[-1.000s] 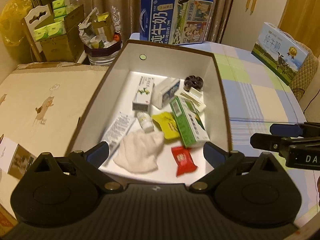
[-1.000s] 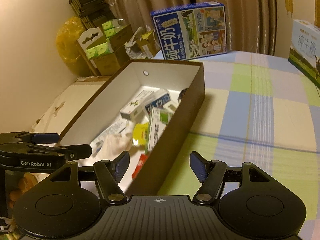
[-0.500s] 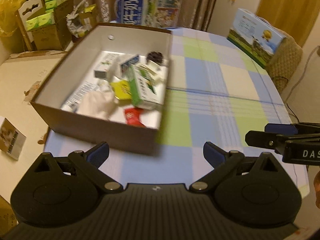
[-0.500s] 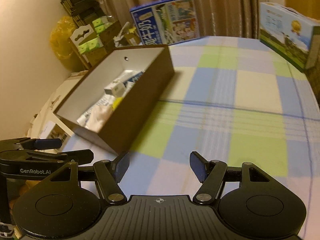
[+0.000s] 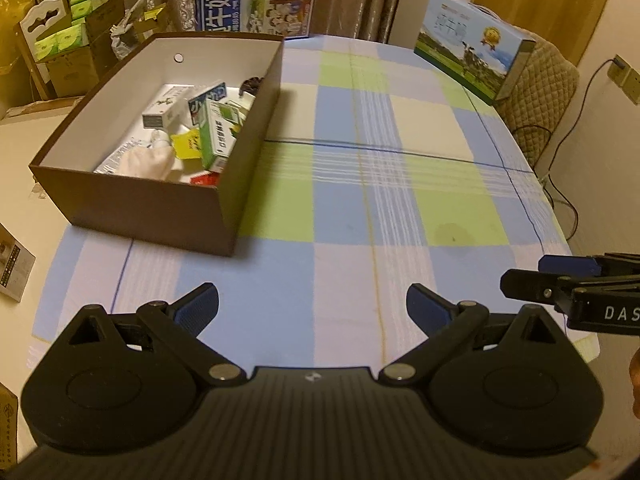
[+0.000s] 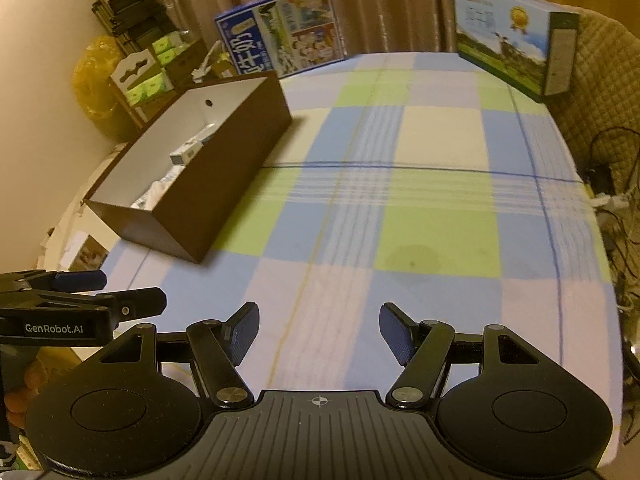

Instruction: Organize objects

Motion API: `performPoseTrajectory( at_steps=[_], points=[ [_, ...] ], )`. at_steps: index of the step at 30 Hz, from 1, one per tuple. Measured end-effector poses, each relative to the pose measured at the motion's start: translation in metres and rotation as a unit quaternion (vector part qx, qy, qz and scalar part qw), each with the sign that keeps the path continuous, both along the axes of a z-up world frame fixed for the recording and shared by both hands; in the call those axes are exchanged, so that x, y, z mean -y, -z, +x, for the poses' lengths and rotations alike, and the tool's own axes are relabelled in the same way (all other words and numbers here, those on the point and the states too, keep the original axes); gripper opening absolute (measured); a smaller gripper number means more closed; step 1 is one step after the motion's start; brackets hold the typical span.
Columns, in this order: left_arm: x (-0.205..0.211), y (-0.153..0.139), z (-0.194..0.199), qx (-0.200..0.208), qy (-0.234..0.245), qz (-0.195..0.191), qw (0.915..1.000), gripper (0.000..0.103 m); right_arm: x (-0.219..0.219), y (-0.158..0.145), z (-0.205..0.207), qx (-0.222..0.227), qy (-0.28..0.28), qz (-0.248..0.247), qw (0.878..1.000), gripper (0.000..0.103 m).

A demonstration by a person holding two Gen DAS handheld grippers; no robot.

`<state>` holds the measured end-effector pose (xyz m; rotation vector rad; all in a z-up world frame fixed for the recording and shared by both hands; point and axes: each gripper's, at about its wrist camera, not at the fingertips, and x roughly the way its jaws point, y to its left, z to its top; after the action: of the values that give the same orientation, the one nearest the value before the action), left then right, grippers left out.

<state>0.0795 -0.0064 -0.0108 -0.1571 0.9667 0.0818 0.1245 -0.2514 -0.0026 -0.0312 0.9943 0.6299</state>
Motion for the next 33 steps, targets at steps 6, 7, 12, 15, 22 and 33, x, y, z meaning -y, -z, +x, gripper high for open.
performPoseTrajectory(
  at_steps=[6,7,12,15,22,33],
  points=[
    [0.019,0.003,-0.01,0.0,0.011,0.001,0.9999,0.099,0.019,0.002,-0.009,-0.002,0.015,-0.014,1.0,0.064],
    [0.021,0.003,-0.012,0.0,0.013,0.0,0.9999,0.099,0.021,0.002,-0.01,-0.002,0.017,-0.014,1.0,0.064],
    [0.03,0.002,-0.016,0.005,0.016,-0.001,0.9999,0.099,0.03,0.0,-0.015,0.0,0.024,-0.015,1.0,0.064],
    [0.033,0.0,-0.019,0.013,0.016,0.001,0.9998,0.099,0.033,-0.001,-0.016,0.001,0.025,-0.014,1.0,0.064],
    [0.04,-0.002,-0.021,0.019,0.025,0.001,0.9995,0.099,0.038,-0.004,-0.018,0.006,0.027,-0.012,1.0,0.064],
    [0.043,-0.001,-0.022,0.019,0.025,0.007,0.9995,0.099,0.037,-0.004,-0.019,0.006,0.024,-0.009,1.0,0.064]
  ],
)
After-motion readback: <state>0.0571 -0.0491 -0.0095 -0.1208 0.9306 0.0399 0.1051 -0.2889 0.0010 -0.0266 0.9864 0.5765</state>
